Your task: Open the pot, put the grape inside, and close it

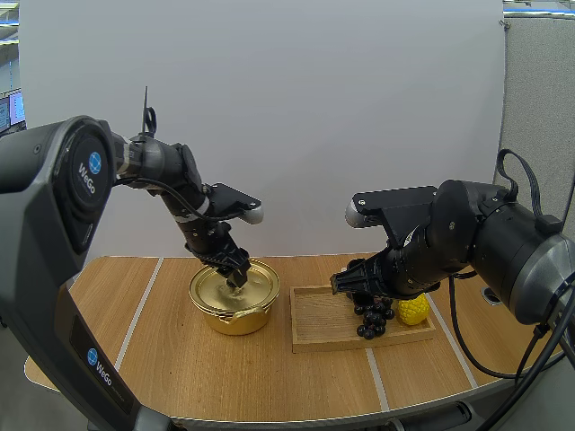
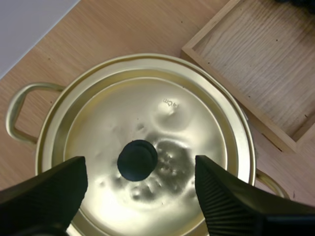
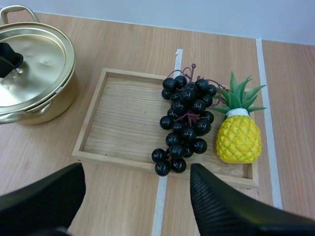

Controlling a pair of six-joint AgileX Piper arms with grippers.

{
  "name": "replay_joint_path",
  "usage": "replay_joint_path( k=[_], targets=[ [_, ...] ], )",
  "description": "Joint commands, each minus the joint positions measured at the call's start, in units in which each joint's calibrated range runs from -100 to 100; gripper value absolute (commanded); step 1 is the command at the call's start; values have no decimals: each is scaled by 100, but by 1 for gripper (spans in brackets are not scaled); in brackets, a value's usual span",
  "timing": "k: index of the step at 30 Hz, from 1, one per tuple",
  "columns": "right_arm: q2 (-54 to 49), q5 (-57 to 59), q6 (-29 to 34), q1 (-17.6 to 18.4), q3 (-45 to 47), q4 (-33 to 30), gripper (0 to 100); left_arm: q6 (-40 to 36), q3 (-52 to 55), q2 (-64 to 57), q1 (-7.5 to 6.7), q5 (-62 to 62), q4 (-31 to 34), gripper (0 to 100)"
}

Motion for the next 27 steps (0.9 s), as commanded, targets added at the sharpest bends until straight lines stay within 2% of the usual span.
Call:
replay_joint_path(
  k=[1, 27],
  targets=[
    [-29, -54, 18, -17, -44, 24, 100, 30, -61, 229, -89, -472, -96, 100],
    [-29, -54, 18, -17, -44, 24, 100, 20, -385, 546, -89, -466, -274, 100]
  ],
)
